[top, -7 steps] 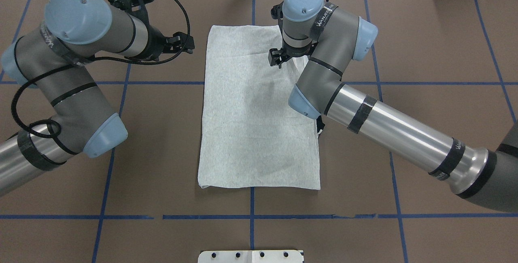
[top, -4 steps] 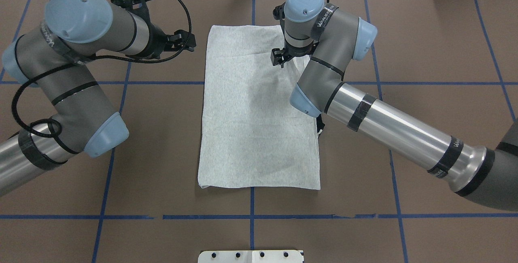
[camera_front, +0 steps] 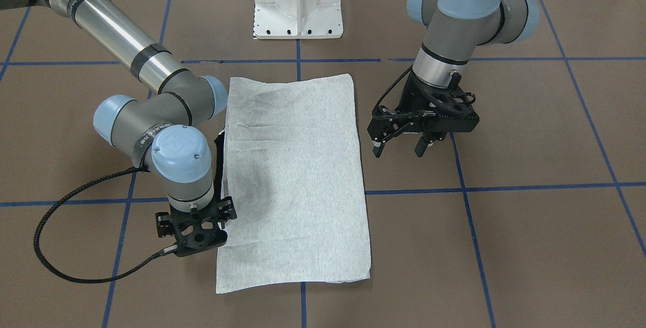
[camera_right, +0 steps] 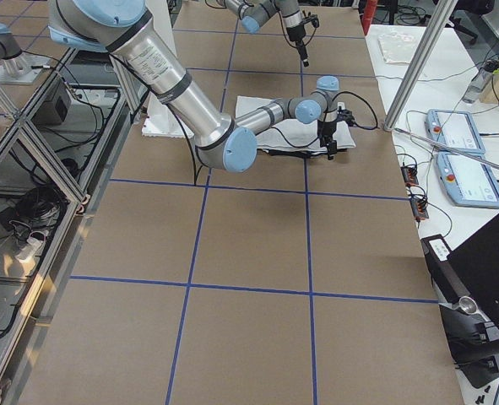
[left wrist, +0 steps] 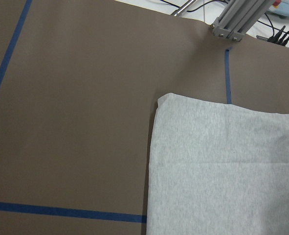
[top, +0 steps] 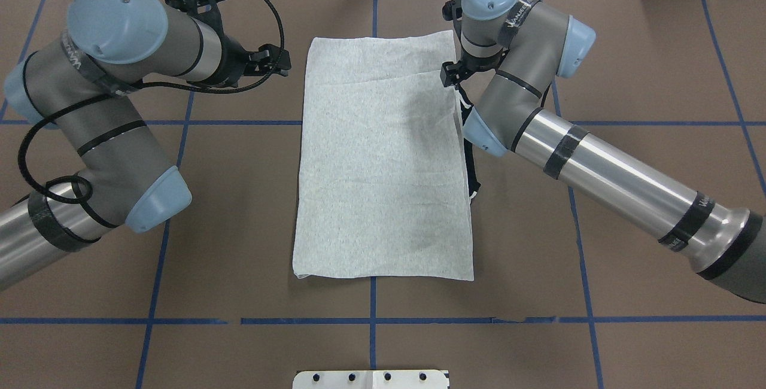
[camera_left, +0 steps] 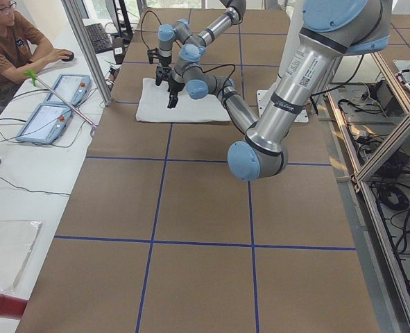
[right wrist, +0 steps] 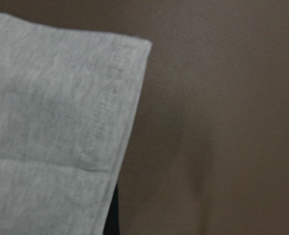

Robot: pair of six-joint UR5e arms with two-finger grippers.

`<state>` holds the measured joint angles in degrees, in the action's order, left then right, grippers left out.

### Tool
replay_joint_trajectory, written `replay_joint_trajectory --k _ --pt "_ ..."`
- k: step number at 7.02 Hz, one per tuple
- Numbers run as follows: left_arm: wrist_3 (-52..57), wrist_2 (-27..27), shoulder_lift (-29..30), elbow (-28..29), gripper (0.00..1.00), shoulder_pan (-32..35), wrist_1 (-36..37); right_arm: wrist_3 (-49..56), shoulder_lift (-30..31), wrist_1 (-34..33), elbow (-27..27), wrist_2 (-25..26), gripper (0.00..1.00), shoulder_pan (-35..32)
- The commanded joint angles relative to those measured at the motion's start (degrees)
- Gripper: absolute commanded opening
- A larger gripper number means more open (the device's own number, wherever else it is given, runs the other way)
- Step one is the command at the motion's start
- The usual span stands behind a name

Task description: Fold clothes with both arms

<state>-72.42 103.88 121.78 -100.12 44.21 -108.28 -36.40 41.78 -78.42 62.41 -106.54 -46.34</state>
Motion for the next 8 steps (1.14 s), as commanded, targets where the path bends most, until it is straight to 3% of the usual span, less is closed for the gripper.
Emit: replay_joint_trajectory --k 1,4,5,8 --pt "0.0 0.0 0.2 0.0 1.00 0.0 0.0 0.8 0.9 0.0 -0.1 -0.1 1.00 -0.7" --pt "-0.5 3.2 1.0 -0.7 1.00 -0.1 0.3 0.5 0.9 -0.2 4.5 -4.4 1.00 -1.0" --pt "-1.5 7.4 0.3 -3.0 1.00 -0.3 0.6 -0.9 3.9 -0.1 9.2 -6.2 1.00 -0.9" --pt "-18.0 6.5 -5.4 -8.8 1.00 -10.2 -0.4 -10.6 15.1 -0.2 28.1 -12.9 1.00 0.6"
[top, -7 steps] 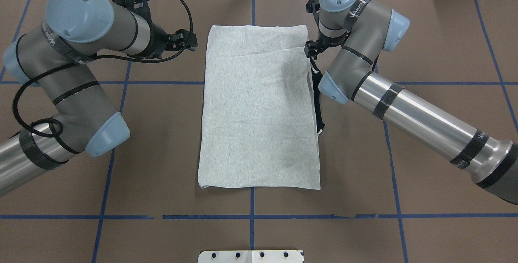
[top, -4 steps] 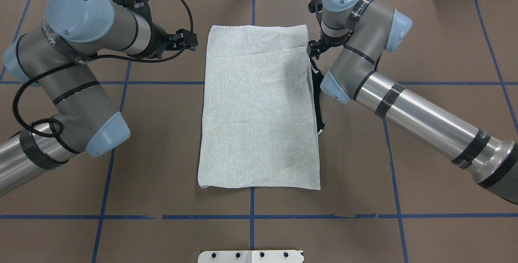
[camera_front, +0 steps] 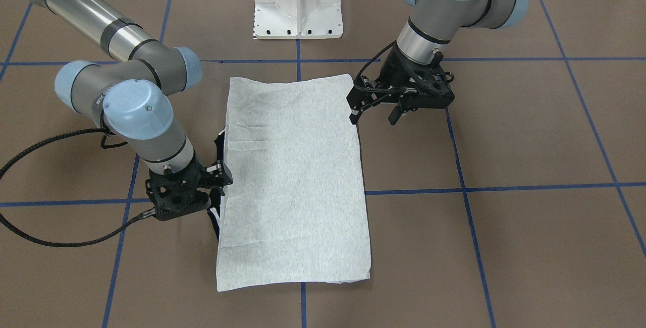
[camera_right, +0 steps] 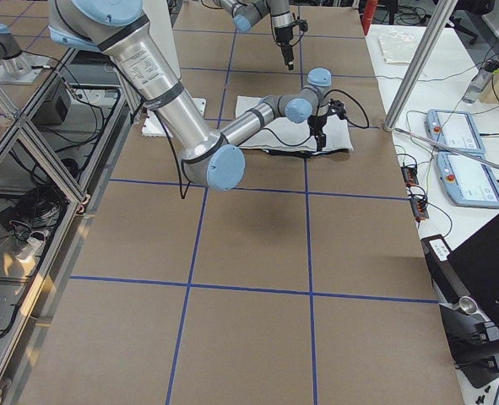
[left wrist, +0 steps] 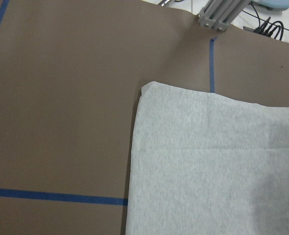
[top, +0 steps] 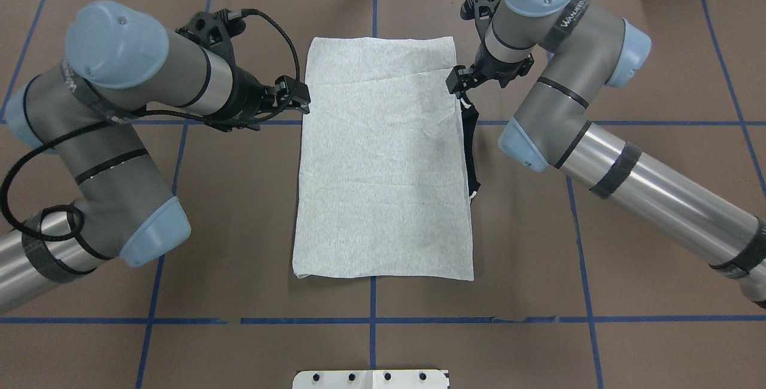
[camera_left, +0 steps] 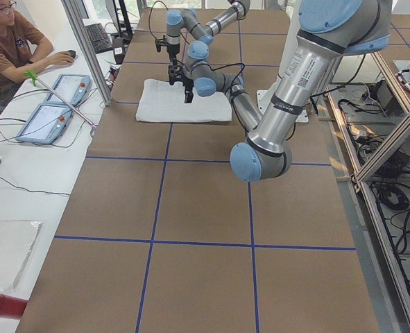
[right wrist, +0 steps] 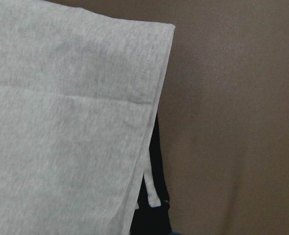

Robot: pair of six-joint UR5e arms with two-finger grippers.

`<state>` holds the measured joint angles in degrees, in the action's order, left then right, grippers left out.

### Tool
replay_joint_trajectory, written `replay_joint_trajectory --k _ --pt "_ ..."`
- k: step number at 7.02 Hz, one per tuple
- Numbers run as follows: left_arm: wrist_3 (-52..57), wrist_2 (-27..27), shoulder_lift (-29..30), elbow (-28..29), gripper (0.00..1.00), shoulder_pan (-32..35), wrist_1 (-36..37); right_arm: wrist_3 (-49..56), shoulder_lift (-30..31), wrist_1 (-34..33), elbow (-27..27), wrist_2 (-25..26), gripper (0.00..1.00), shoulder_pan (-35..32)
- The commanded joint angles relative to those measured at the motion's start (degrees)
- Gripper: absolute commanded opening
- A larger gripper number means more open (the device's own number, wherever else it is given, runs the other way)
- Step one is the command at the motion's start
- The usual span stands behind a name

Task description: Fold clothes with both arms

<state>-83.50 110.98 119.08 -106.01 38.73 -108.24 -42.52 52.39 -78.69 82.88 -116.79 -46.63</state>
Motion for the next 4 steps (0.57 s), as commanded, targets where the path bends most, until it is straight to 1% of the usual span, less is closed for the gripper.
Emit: replay_joint_trajectory --k 1,2,3,4 --pt "-13.2 -5.5 -5.8 -5.6 1.00 -10.2 -3.5 -9.6 7.2 0.5 11.8 -2.8 1.00 2.1" --pt "-19.3 -9.7 -8.8 -6.3 1.00 -15.3 -6.6 -12.6 9.2 0.6 15.2 -2.8 1.00 3.0" --pt "-24.3 -14.3 -9.6 -6.3 1.00 -19.8 -6.6 -14.2 10.9 0.6 17.9 -2.8 1.00 3.6" --pt "-27.8 -17.4 -9.8 -5.4 1.00 -23.6 -6.3 -14.6 11.2 0.6 18.6 -2.8 1.00 3.7"
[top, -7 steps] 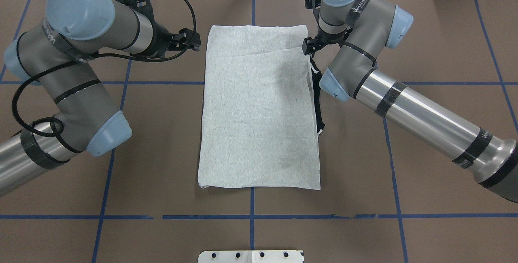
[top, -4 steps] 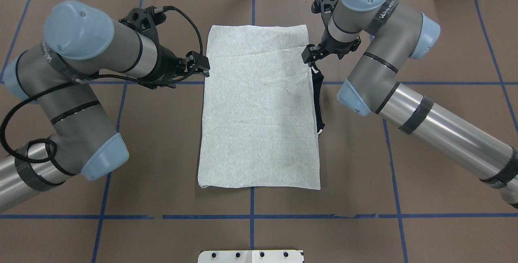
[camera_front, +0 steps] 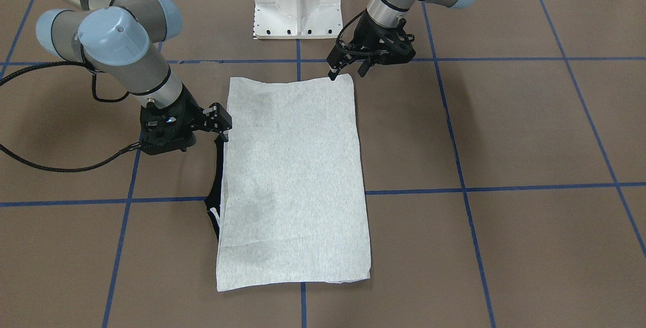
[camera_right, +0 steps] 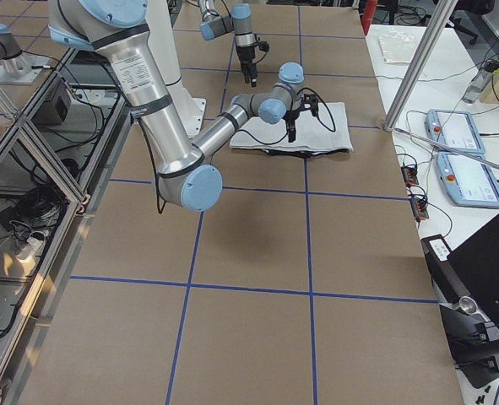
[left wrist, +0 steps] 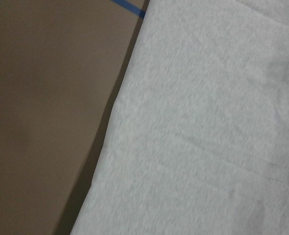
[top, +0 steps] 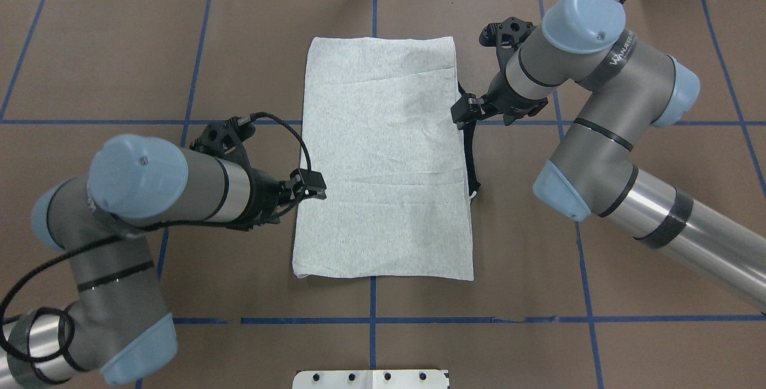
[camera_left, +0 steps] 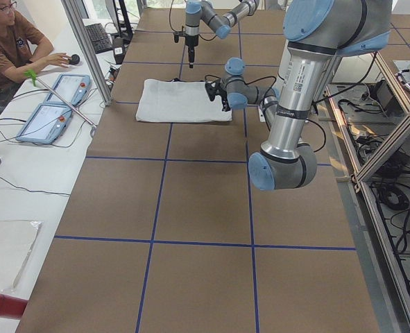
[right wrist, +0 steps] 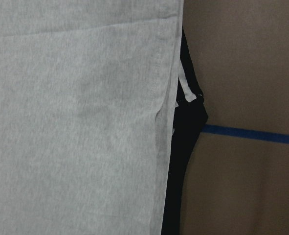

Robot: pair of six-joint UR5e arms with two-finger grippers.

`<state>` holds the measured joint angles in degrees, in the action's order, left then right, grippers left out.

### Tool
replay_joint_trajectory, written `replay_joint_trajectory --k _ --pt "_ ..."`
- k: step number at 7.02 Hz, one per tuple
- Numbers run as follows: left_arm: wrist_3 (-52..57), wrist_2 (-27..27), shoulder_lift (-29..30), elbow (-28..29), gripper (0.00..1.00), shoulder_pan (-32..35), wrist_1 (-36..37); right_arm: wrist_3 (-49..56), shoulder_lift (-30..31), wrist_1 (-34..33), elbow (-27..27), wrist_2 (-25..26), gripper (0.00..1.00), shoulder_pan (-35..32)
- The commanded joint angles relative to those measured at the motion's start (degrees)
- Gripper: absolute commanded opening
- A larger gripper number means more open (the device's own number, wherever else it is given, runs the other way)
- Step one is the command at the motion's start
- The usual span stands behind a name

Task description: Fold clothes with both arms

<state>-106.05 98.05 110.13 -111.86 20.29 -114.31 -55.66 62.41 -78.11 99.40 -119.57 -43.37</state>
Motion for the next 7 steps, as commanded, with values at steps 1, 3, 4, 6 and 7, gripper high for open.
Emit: replay_joint_trajectory --k 1,3,4,6,7 --pt "-5.5 -4.9 -1.0 2.1 0.99 -6.0 0.1 -1.6 1.3 0.1 1.9 0.0 1.00 0.6" --pt "-5.4 -4.8 -0.4 5.7 0.98 -6.3 0.1 -1.6 1.2 0.1 1.7 0.0 1.00 0.7" --pt "-5.4 -4.9 -0.2 6.1 0.95 -6.3 0.1 -1.5 1.4 0.1 1.5 0.1 1.00 0.8" --pt "-5.2 -4.8 0.0 6.0 0.79 -6.1 0.2 -1.5 1.7 0.1 1.5 0.0 1.00 0.8" --pt "-5.1 -4.8 0.0 6.0 0.70 -5.9 0.2 -1.5 1.7 0.1 1.5 0.0 1.00 0.8"
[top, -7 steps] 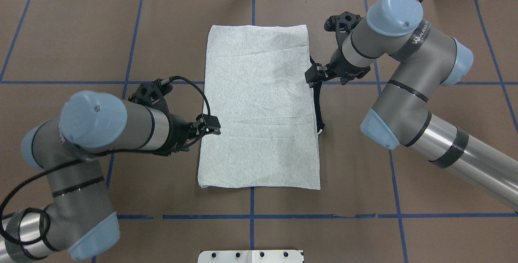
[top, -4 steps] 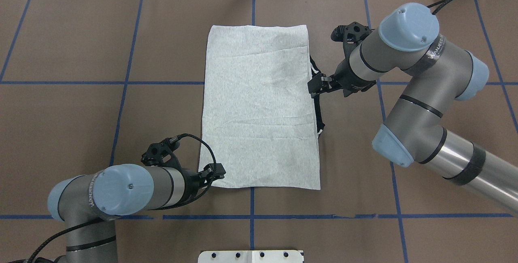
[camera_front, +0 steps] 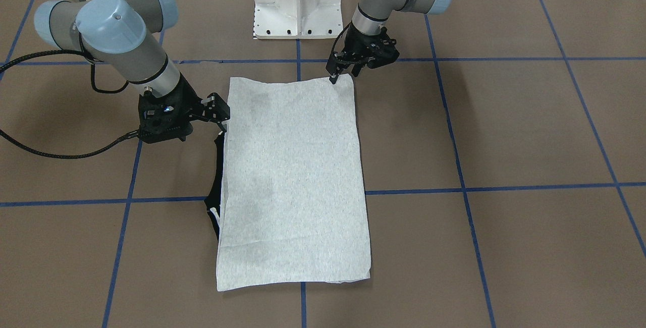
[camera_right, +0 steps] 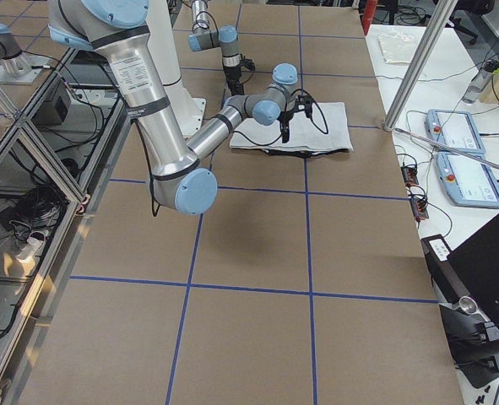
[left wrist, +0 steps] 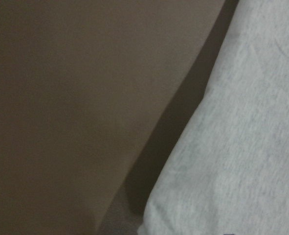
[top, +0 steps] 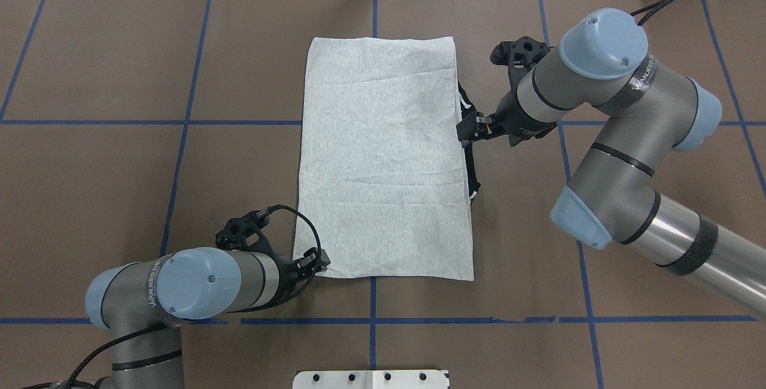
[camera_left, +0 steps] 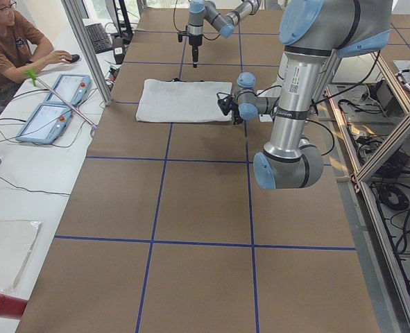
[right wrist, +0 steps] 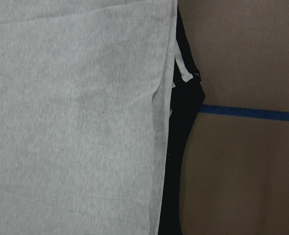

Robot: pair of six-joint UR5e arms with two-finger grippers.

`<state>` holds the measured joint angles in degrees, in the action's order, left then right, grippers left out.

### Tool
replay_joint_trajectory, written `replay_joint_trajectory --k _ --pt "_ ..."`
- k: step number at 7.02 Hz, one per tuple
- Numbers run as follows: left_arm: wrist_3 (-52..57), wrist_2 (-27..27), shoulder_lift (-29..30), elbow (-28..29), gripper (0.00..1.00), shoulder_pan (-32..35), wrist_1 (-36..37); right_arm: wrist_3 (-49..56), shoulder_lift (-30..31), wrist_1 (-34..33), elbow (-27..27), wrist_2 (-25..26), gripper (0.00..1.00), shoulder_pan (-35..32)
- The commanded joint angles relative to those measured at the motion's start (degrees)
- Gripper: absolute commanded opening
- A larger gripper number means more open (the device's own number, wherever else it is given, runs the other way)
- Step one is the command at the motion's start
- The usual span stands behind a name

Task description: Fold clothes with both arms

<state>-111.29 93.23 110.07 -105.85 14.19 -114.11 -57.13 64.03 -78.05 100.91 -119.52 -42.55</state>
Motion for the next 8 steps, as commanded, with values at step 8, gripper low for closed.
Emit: replay_joint_trajectory --k 8 --pt "0.5 0.2 0.4 -0.1 0.47 2.0 -0.1 -0.1 0.1 0.0 -0.3 0.6 1.00 1.1"
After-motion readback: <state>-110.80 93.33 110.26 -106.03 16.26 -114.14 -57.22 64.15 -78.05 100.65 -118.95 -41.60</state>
